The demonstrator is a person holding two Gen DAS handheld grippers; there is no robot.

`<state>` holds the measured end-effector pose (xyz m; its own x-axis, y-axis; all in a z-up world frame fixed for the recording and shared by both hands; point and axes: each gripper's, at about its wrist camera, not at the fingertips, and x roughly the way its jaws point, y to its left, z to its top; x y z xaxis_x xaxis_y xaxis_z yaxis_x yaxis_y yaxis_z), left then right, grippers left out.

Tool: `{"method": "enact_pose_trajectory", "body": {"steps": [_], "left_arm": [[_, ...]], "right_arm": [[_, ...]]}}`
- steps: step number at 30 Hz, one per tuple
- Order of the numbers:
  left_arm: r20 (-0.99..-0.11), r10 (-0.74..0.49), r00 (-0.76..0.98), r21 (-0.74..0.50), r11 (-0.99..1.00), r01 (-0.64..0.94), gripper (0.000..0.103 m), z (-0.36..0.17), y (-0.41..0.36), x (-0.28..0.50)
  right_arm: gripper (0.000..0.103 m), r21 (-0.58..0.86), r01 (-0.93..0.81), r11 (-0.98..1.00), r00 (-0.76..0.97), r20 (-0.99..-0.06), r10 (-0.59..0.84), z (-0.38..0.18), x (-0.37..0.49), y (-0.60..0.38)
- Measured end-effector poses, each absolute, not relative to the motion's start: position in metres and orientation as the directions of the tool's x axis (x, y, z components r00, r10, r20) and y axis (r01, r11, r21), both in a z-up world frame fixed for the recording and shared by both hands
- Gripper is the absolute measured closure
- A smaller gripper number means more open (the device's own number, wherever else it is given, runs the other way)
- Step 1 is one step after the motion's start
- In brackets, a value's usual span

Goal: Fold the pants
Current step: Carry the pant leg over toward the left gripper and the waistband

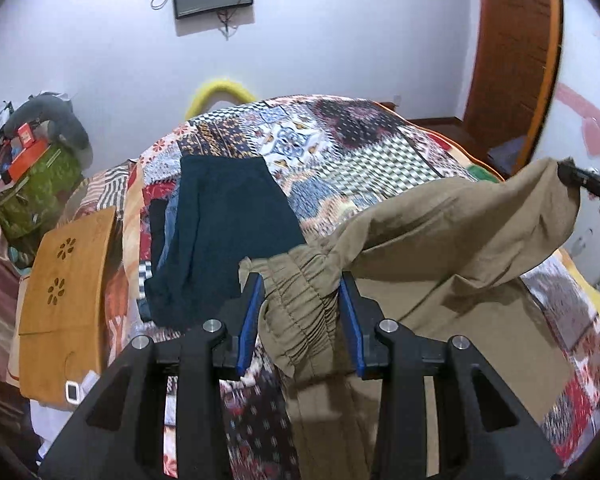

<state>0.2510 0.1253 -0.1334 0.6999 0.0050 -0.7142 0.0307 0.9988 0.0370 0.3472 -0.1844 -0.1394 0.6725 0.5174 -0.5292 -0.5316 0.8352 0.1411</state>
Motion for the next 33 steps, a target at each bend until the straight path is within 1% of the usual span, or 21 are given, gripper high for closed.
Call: {"method": "enact_pose_trajectory", "body": {"steps": [5, 10, 16, 22, 24, 27, 29, 31, 32, 33], "left_arm": [[-0.728, -0.023, 0.685, 0.030, 0.997, 0.065, 0.065, -0.145, 0.120, 0.216], [-0.742, -0.006, 0.671, 0.055, 0.996, 0.069, 0.065, -0.161, 0.113, 0.185], [-0.768, -0.007, 0.640, 0.041, 0.997, 0.061, 0.065, -0.179, 0.111, 0.157], [-0.793, 0.009, 0.609, 0.057, 0.997, 0.060, 0.065, -0.193, 0.107, 0.139], [-0.795, 0.007, 0.607, 0.056, 0.996, 0.063, 0.063, -0.193, 0.106, 0.133], [-0.789, 0.011, 0.614, 0.062, 0.996, 0.062, 0.062, -0.187, 0.105, 0.124], [-0.776, 0.023, 0.631, 0.081, 0.995, 0.063, 0.059, -0.179, 0.102, 0.120], [-0.761, 0.028, 0.648, 0.093, 0.993, 0.067, 0.048, -0.172, 0.099, 0.118], [-0.749, 0.030, 0.661, 0.105, 0.992, 0.073, 0.045, -0.167, 0.095, 0.116], [-0.741, 0.034, 0.670, 0.116, 0.990, 0.078, 0.039, -0.163, 0.091, 0.116]], "right_arm": [[0.094, 0.159, -0.518, 0.840, 0.650, -0.566, 0.508, -0.164, 0.304, -0.202], [0.094, 0.146, -0.510, 0.848, 0.635, -0.601, 0.485, -0.187, 0.266, -0.207], [0.093, 0.151, -0.481, 0.864, 0.610, -0.650, 0.453, -0.216, 0.237, -0.209], [0.087, 0.186, -0.441, 0.878, 0.584, -0.683, 0.438, -0.239, 0.215, -0.217], [0.086, 0.203, -0.423, 0.883, 0.575, -0.693, 0.435, -0.244, 0.210, -0.222], [0.083, 0.189, -0.406, 0.894, 0.577, -0.706, 0.411, -0.246, 0.197, -0.223], [0.082, 0.180, -0.403, 0.897, 0.586, -0.703, 0.404, -0.243, 0.190, -0.224], [0.081, 0.169, -0.398, 0.902, 0.600, -0.696, 0.395, -0.237, 0.185, -0.226], [0.081, 0.162, -0.395, 0.904, 0.609, -0.691, 0.390, -0.234, 0.183, -0.226], [0.081, 0.157, -0.392, 0.907, 0.618, -0.685, 0.385, -0.230, 0.181, -0.227]]}}
